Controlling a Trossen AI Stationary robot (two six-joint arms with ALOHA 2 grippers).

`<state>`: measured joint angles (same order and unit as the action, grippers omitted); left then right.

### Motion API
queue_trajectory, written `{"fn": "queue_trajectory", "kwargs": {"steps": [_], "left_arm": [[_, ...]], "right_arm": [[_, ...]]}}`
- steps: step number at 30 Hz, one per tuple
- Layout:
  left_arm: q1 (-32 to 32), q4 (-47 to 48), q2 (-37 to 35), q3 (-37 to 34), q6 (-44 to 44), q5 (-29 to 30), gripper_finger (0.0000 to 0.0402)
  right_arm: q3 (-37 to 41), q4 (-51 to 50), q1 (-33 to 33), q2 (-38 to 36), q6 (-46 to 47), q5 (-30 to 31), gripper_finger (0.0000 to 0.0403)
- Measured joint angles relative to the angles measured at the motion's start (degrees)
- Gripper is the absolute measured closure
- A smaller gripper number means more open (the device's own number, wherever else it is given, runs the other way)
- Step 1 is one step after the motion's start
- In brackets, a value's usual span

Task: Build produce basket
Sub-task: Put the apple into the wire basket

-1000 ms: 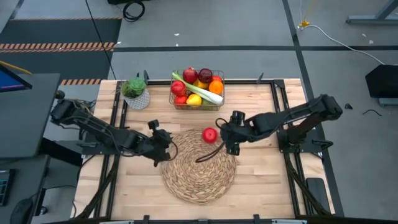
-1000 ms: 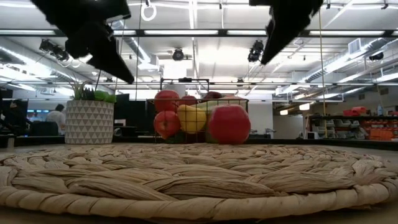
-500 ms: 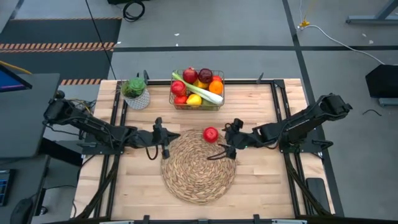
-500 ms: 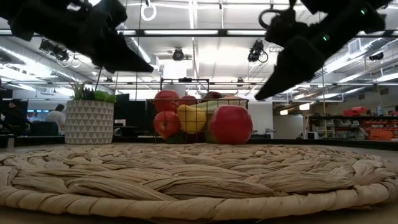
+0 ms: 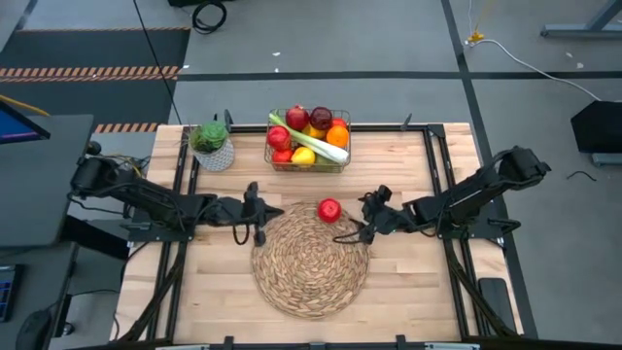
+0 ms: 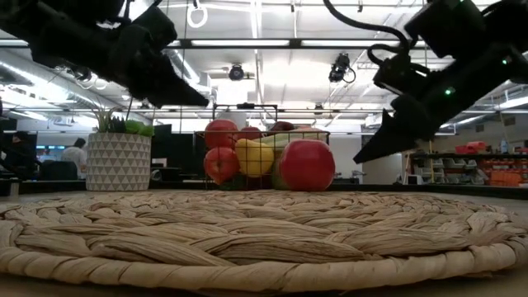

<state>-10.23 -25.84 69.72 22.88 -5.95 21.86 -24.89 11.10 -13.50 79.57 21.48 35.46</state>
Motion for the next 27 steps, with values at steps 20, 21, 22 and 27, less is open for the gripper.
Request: {"fn": "queue_trajectory", "kwargs": {"steps": [20,21,22,27], "left_arm": [[22.3,-6.4,5.6,2.4,11.3,-22.5,0.0391],[23.0,-6.3,6.7,3.1,11.8,-24.0,0.0388],[23.6,-6.3,8.0,4.0,12.5,-25.3,0.0385],[24.8,-0.3,14.3,10.0,16.0,-27.7,0.0374]], "right_arm": [[1.2,5.1,10.6,1.1,-6.8,-6.8,0.0057],[1.2,5.1,11.4,1.1,-7.1,-8.1,0.0057],[1.2,5.2,12.0,1.1,-7.7,-9.4,0.0057],[1.2,7.0,13.1,1.1,-11.4,-11.6,0.0057]]}}
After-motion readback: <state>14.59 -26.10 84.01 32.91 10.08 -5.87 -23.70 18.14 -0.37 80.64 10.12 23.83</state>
